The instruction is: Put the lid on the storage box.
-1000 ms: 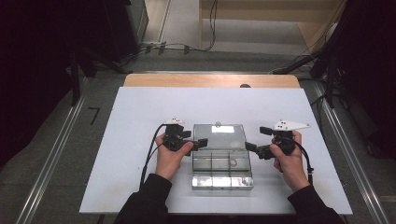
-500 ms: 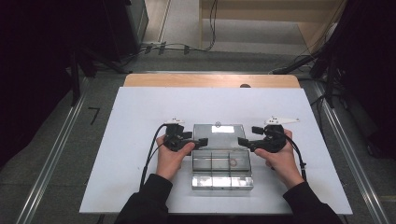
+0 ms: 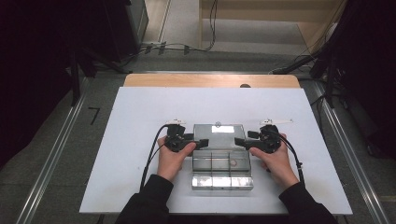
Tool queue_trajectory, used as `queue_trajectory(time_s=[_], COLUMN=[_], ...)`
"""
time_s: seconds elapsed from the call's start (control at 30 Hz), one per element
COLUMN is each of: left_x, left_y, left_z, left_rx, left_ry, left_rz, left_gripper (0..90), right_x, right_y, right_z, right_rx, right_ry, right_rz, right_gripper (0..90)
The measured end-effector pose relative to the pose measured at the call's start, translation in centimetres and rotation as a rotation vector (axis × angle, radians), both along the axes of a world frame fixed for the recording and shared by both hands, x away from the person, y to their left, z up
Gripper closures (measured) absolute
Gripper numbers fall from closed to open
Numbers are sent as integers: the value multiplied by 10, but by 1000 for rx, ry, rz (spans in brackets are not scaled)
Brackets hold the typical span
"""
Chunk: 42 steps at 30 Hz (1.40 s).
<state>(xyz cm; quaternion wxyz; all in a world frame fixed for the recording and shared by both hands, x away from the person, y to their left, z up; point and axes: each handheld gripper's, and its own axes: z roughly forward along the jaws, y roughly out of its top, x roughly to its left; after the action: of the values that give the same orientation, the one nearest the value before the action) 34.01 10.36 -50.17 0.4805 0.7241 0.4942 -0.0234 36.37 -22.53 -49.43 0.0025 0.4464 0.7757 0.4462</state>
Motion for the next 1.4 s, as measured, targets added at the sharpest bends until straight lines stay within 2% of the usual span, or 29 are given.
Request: queue_trajectory(time_s=[0.3, 0.47, 0.7, 0.87, 0.97, 1.4], left_x=[0, 1, 1, 1, 0, -2], left_y=[-1, -3, -3, -3, -3, -1], left_z=[-3, -5, -6, -6, -4, 2], left_rx=[1, 2, 11, 2, -2, -5], left_ry=[20, 27, 32, 27, 16, -24], left_rz=[4, -7, 15, 7, 7, 10], left_gripper=[148, 180, 256, 284, 317, 430], right_x=[-1, -2, -4, -4, -4, -8], right_y=[2, 2, 3, 2, 2, 2], right_z=[-11, -11, -9, -8, -7, 1], right_rx=[-2, 10, 15, 15, 30, 15], right_ry=[36, 43, 63, 58, 56, 2], right_rz=[-15, -17, -14, -9, -3, 13], right_gripper=[148, 192, 240, 255, 293, 349])
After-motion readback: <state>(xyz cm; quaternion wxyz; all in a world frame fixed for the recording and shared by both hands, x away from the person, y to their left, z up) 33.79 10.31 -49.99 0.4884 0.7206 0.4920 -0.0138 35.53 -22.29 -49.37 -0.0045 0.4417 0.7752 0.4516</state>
